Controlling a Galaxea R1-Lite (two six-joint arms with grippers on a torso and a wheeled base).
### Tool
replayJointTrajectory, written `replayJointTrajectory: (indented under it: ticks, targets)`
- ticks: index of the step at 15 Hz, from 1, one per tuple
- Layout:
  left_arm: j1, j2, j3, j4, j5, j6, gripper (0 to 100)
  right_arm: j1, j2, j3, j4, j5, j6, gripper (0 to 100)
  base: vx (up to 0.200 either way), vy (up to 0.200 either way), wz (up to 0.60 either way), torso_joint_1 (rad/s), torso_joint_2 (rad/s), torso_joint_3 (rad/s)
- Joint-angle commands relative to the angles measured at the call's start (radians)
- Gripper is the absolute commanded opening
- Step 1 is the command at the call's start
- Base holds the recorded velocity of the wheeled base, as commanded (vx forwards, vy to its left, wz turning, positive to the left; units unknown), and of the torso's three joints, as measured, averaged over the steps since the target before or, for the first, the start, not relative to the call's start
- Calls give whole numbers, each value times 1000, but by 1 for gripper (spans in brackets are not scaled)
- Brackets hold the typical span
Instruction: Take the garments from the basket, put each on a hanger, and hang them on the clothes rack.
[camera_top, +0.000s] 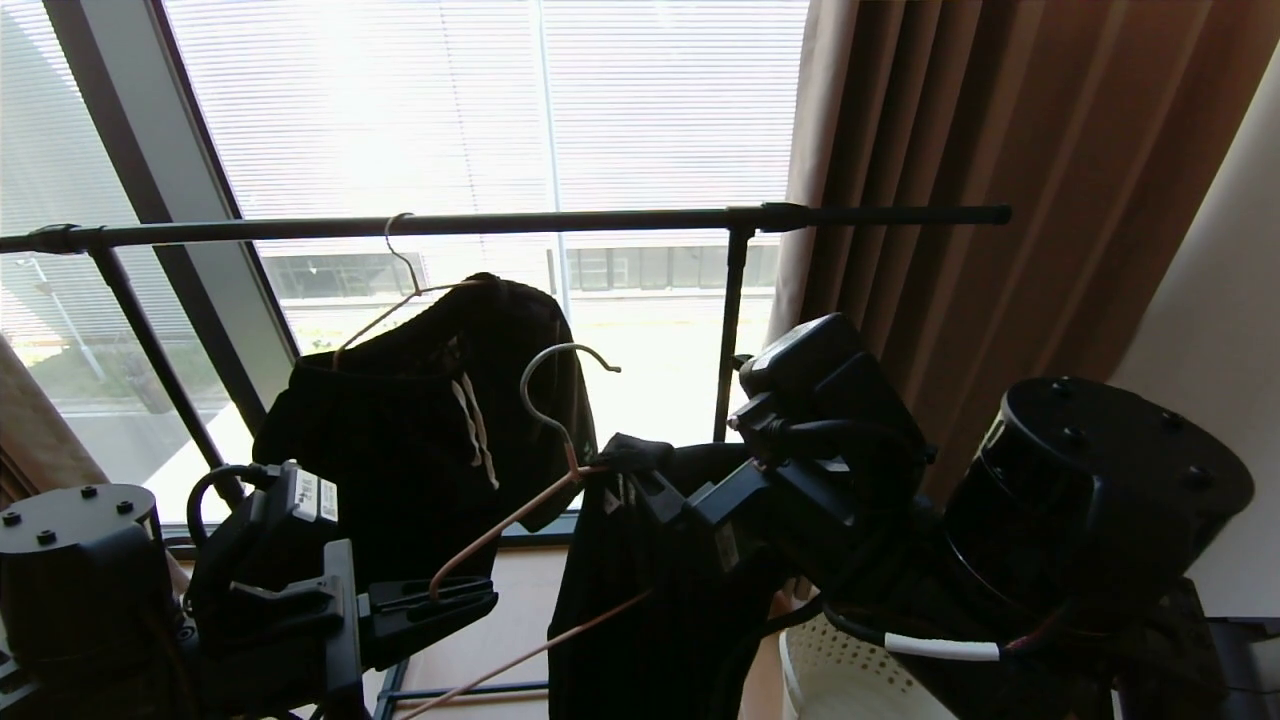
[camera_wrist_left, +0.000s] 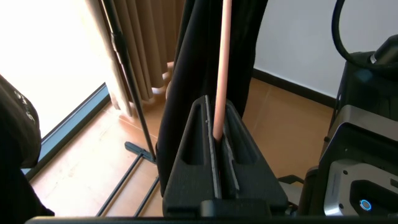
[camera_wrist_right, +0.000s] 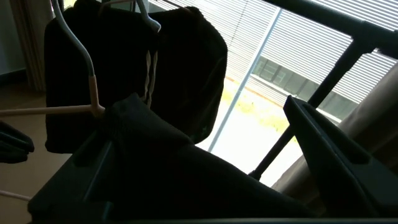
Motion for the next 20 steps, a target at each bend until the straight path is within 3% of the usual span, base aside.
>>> replayJointTrajectory:
  ticks: [1,10,12,15,17,20]
  targets:
    - [4,1,-8,-1,-1,-15,0,14,-11,17,0,-2,0,100,0,0,0,0,0,0]
    - [6,-2,-3,-29,-1,-21,0,22,-29,95,-11,0,3,100,0,0,0,0,0,0]
    - [18,-2,4,-29,-6,-13,0,-35,-103,98,15,32,-20,100,0,0,0,0,0,0]
    - [41,3,4,-29,-10,-10,0,-198,-182,8,233,227,-54,100,0,0,0,0,0,0]
    - [46,7,4,-29,-14,-10,0,-313,-202,-130,459,383,-86,100,0,0,0,0,0,0]
    - [44,10,11,-29,-14,-1,0,-448,-167,-382,896,581,-242,100,0,0,0,0,0,0]
